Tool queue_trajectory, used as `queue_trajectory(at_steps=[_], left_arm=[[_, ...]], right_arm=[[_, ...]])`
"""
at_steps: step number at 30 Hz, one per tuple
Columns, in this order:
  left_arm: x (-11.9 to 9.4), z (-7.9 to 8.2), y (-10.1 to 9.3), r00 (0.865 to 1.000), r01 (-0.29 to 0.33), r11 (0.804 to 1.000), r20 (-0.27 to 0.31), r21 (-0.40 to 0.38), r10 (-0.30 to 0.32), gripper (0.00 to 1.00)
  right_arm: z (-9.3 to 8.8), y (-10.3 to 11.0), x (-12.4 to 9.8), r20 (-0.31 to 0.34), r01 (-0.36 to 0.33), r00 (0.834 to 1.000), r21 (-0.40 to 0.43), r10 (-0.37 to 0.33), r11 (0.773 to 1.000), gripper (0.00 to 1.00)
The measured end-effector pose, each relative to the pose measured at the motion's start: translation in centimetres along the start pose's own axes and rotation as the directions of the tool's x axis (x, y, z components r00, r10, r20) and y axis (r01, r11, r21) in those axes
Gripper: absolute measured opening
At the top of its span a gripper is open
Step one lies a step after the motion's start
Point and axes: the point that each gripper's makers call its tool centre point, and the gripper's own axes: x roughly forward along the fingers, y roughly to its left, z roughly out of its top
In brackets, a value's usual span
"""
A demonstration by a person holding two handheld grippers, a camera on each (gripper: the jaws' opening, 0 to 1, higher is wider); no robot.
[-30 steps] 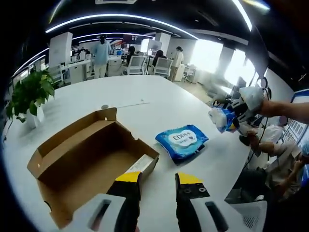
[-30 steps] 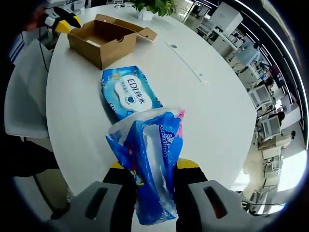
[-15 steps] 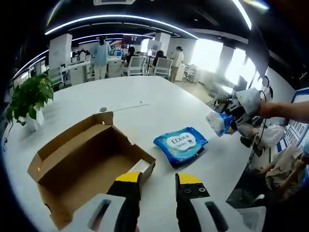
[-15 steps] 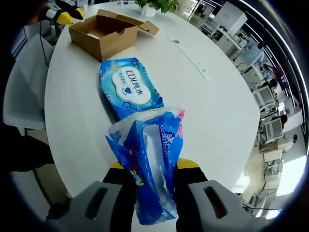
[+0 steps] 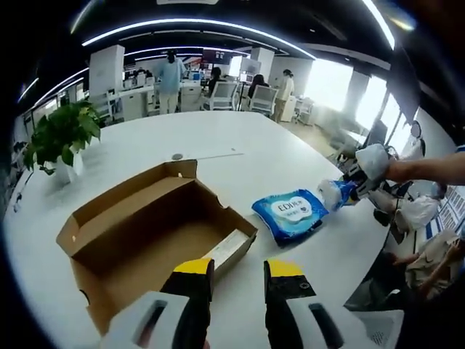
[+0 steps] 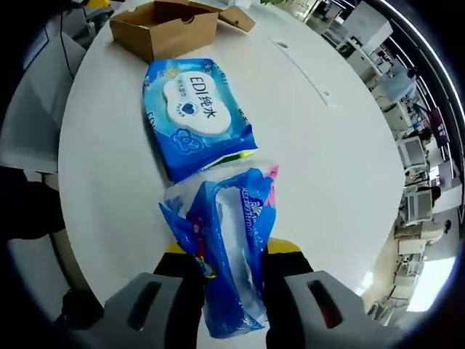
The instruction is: Operate the shoe box by opening the lid, removing the specified soft item, and placing it in the target area until the item is outside and the box remains undamaged.
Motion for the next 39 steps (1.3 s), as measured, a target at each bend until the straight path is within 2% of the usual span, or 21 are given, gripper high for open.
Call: queue_trajectory(at_steps=[8, 18, 27, 39], left_arm=[[-0.1, -0.2, 0.3, 1.0, -0.018, 1.0, -0.006, -0.012, 0.018, 0.27], [0.2, 0.0, 0.4, 1.0, -0.022, 1.0, -0.017, -0.007, 0.022, 0.27], [0.5, -0.1, 0.2, 1.0, -0.016, 1.0, -0.022, 0.002, 0.016, 0.27], [0.2, -0.5, -0.1, 1.0, -0.003, 1.0, -0.01, -0.014, 0.003, 0.27]], right_arm=[[-0.4, 0.3, 2.2, -0.018, -0.029, 0.999, -0.007, 0.028, 1.0, 0.28], [-0.1, 0.3, 3.2, -0.015, -0.055, 0.998, -0.03, 0.055, 0.998, 0.33], [-0.2, 0.7, 3.1, -0.035, -0.081, 0.996, -0.11, 0.078, 0.991, 0.41], [0.0, 0.5, 1.2, -0.041, -0.057, 0.998, -0.155, 0.051, 0.986, 0.38]])
